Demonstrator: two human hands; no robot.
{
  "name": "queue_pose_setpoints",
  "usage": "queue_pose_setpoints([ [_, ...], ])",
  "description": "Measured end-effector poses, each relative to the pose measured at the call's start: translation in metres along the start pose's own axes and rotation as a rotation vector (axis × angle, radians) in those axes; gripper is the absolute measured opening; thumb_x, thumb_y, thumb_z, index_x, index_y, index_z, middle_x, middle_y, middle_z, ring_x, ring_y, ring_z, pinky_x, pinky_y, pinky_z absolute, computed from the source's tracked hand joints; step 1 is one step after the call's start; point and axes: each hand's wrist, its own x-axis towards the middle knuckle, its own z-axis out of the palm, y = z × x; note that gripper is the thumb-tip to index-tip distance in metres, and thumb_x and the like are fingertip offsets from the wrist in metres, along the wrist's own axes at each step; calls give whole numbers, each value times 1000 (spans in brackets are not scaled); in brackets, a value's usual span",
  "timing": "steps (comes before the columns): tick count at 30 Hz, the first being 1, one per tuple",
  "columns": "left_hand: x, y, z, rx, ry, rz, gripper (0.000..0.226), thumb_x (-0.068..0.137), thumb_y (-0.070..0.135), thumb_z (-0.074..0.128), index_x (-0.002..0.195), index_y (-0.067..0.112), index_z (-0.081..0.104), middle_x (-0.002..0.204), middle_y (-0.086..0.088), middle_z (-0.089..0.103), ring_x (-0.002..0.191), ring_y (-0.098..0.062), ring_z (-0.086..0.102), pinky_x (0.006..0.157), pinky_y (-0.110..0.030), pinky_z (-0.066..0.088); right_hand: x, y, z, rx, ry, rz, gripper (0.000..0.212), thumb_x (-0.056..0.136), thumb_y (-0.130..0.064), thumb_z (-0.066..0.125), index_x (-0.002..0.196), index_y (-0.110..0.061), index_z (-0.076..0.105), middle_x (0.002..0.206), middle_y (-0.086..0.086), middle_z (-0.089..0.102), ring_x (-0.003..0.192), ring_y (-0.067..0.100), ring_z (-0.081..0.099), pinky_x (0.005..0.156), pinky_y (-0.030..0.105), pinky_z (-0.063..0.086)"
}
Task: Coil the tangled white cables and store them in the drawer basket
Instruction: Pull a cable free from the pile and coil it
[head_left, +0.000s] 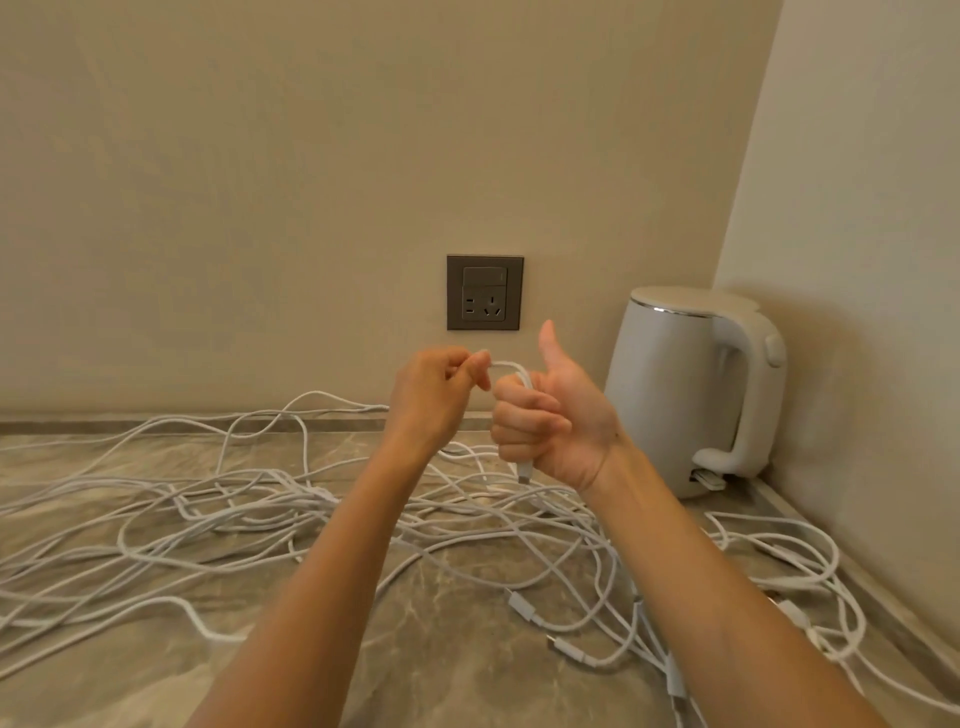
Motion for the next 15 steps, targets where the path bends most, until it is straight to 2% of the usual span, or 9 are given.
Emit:
queue_pose_setpoints([
  [2,-2,-3,5,-1,-132,-39,43,95,17,47,53,22,49,46,4,40,44,-10,36,50,-26,30,0,-2,-5,153,-78,-68,85,80,-75,16,54,-3,53,46,11,55,44,14,30,46,23,29],
  [5,-7,-3,11,43,-370,-109,41,96,10,40,56,17,48,49,-1,42,40,-11,36,44,-24,33,-4,-4,-9,295,-70,-191,79,79,-73,24,58,-2,51,49,17,53,47,19,32,47,28,31],
  [8,-13,1,13,92,-561,-169,39,100,18,35,65,14,52,52,-2,40,36,-6,35,37,-18,32,-9,-7,-6,329,129,-326,76,84,-73,23,54,-7,46,44,10,44,40,19,39,41,26,34],
  [10,-16,4,11,112,-673,-191,36,101,19,34,73,12,56,51,-1,39,31,-3,31,35,-15,29,-13,-10,-2,322,299,-428,75,89,-71,20,51,-10,41,42,4,37,36,14,36,36,21,29],
  [12,-18,7,8,129,-772,-207,32,101,20,35,80,10,58,49,1,37,32,-4,28,36,-15,26,-14,-11,1,332,404,-514,74,91,-68,20,50,-10,40,44,3,35,36,13,33,37,19,25],
  [15,-20,15,2,174,-849,-187,30,100,21,37,87,10,62,46,4,37,35,-5,28,37,-15,26,-11,-8,2,307,523,-600,72,94,-62,23,50,-8,43,47,6,39,37,13,33,36,19,29],
])
